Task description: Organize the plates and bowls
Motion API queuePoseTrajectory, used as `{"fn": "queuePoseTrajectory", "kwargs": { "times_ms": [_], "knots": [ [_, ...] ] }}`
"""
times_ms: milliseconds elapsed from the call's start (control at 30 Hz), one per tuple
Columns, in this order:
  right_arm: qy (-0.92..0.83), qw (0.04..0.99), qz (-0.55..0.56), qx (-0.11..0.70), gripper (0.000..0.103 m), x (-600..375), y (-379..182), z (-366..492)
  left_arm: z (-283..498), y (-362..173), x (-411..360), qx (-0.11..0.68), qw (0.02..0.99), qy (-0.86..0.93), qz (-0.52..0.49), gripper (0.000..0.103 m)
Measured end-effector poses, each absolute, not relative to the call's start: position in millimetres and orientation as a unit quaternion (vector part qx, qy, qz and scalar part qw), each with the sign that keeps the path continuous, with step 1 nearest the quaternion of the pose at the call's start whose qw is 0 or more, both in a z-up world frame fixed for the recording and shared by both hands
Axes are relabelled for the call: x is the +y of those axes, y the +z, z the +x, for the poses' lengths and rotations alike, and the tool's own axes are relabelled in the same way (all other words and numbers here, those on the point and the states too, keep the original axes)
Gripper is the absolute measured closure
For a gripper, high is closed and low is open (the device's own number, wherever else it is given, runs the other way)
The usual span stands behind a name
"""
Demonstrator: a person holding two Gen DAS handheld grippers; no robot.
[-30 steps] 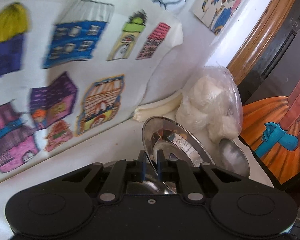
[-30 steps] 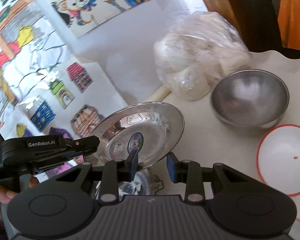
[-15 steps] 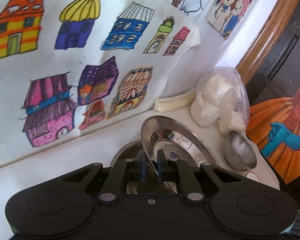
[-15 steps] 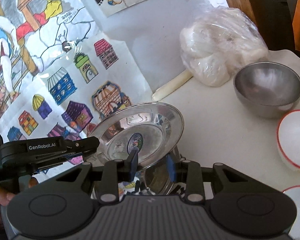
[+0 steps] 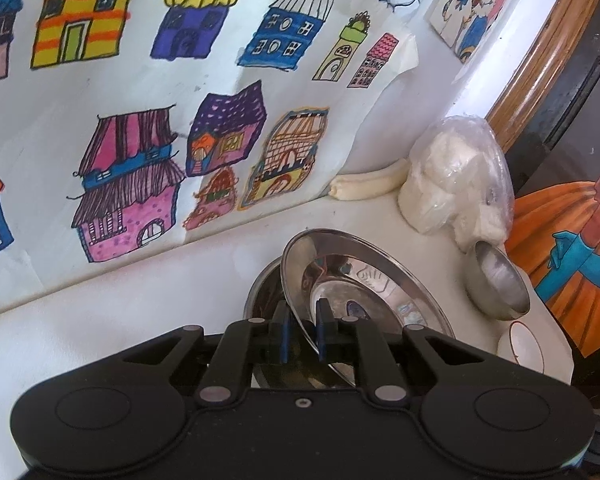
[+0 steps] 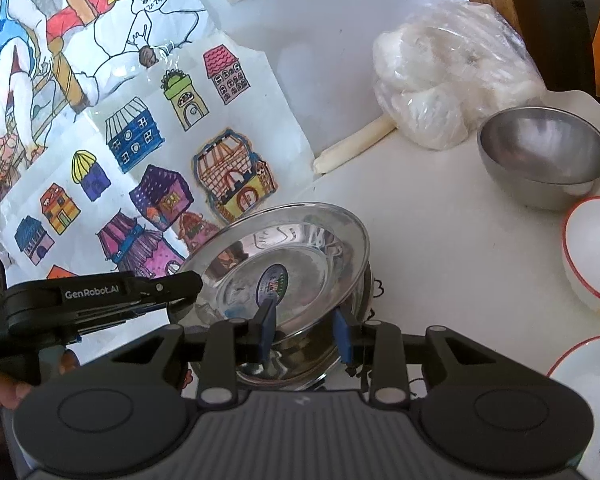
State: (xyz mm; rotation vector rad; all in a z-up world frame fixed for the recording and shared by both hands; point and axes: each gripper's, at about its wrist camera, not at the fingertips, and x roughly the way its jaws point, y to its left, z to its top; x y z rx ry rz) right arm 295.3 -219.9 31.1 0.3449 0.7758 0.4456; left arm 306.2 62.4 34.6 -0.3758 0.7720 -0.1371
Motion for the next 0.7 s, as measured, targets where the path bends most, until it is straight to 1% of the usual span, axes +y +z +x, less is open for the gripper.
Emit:
{"fn": "queuePoseTrajectory", "kwargs": {
  "times_ms": [700],
  "knots": [
    [0.224, 0.883, 0.149, 0.384, 0.068, -216.4, 32.8, 298.4, 305.7, 27.6, 66.8, 0.393, 0.898, -0.060, -0.187, 0.087]
  ]
}}
